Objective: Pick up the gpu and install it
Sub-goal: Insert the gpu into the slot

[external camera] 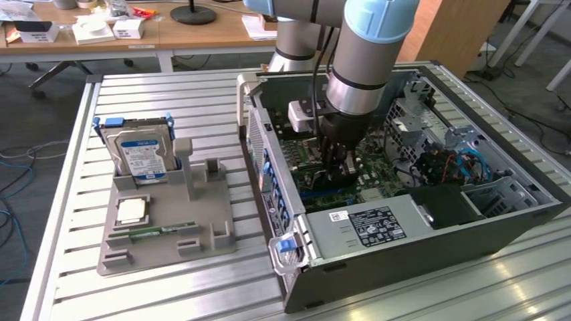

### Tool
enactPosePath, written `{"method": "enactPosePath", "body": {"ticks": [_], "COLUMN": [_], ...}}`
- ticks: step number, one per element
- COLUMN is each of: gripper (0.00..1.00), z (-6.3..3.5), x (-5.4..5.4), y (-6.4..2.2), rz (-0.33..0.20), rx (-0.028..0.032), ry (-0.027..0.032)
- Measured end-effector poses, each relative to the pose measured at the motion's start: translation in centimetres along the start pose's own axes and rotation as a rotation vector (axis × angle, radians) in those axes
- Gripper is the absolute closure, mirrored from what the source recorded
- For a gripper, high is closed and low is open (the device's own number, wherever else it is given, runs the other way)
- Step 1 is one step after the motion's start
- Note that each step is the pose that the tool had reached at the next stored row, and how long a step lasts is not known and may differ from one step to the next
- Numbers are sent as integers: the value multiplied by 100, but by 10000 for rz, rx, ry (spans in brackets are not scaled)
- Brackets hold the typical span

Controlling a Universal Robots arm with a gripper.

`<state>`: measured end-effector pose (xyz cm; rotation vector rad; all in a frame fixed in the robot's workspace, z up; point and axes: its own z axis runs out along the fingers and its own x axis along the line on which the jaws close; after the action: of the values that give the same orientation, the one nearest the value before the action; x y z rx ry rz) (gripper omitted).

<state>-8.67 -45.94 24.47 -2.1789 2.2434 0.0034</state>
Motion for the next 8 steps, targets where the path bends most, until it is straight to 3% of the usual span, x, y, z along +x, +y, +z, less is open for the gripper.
{"method": "enactPosePath", "body": {"ticks": [8], "gripper": [74], "z": [0], "x": [-1], "y": [0], "rz": [-9], "rx": [57], "ry": [-1]}}
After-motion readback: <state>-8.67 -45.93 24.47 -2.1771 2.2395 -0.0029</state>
